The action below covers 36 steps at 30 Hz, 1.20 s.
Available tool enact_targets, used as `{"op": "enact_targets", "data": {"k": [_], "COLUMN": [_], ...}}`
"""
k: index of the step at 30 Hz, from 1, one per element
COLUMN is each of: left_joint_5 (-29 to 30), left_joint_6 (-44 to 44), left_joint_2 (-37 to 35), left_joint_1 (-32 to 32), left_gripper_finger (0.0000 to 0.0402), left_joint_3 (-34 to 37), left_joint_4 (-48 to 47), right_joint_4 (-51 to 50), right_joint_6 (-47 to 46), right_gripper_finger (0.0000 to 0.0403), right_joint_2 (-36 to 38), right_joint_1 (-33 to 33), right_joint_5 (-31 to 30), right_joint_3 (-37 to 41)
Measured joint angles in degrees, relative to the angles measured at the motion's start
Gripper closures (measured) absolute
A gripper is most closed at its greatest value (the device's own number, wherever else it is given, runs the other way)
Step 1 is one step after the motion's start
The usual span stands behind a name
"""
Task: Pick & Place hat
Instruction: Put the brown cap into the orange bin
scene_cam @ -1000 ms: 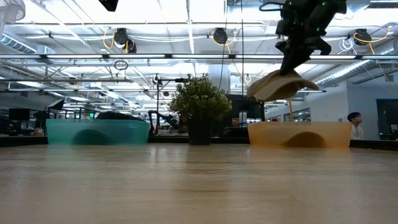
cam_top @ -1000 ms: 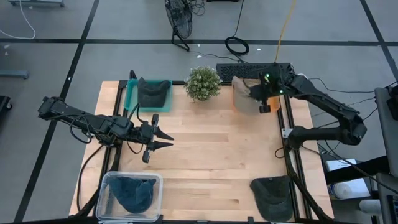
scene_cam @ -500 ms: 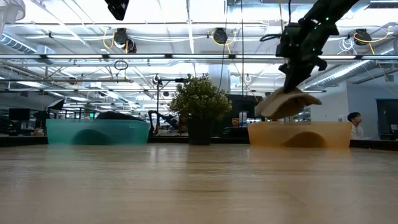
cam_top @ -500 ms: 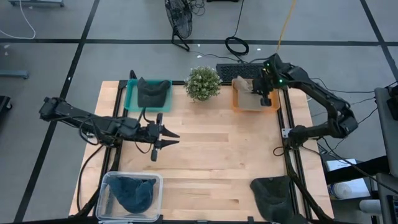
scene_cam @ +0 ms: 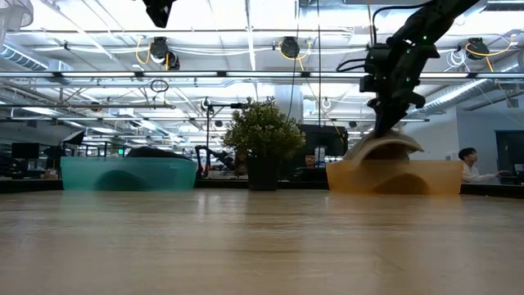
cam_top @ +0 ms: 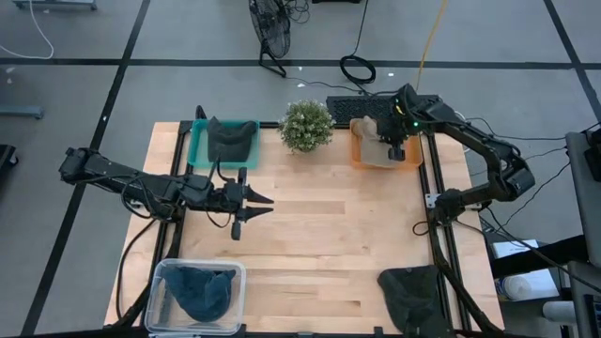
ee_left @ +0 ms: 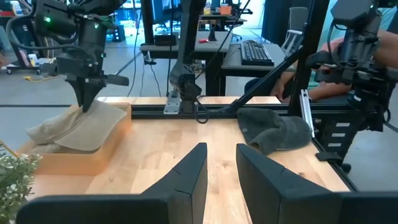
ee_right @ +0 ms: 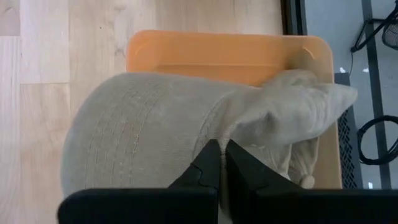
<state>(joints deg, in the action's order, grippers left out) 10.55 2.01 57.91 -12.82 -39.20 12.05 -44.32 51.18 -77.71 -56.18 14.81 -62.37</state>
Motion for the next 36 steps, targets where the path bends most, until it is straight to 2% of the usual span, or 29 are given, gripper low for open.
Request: {"op": "enact_targets", "data": {"k": [9,14,21,24,29,36], "left_joint_5": [-0.1,-0.2,-0.2,-0.2,-0.2,-0.2], "left_joint_6": [0.0,0.0,0.0,0.0,0.6,0.7], "left_joint_2": [0.0,0.0,0.0,0.0,0.0,0.0], "left_joint_1": [0.0,0.0,0.0,0.0,0.0,0.0], "left_gripper_finger": [0.0307,0.0307,0.0307,0.0307,0.0307,0.0307], "left_joint_3": [0.0,0.0,0.0,0.0,0.0,0.0], "left_joint_4": [0.0,0.0,0.0,0.0,0.0,0.0], "right_joint_4": [3.9,7.6,10.0,10.2,9.8,3.6], "right_joint_6": [-0.8,-2.7,-4.3,-6.6,-13.8,-38.9], "right_gripper_finger": [0.0400,0.0386,0.0347,0.0325,0.0301,0.0307], "right_joint_2": [0.0,0.0,3.7,6.0,9.6,11.5], "right_joint_1": [0.0,0.1,0.5,0.9,2.3,9.0], "right_joint_5": [-0.1,-4.6,-10.0,-10.5,-10.6,-9.2], "right_joint_3": [3.1,4.8,4.9,4.9,4.9,4.9]}}
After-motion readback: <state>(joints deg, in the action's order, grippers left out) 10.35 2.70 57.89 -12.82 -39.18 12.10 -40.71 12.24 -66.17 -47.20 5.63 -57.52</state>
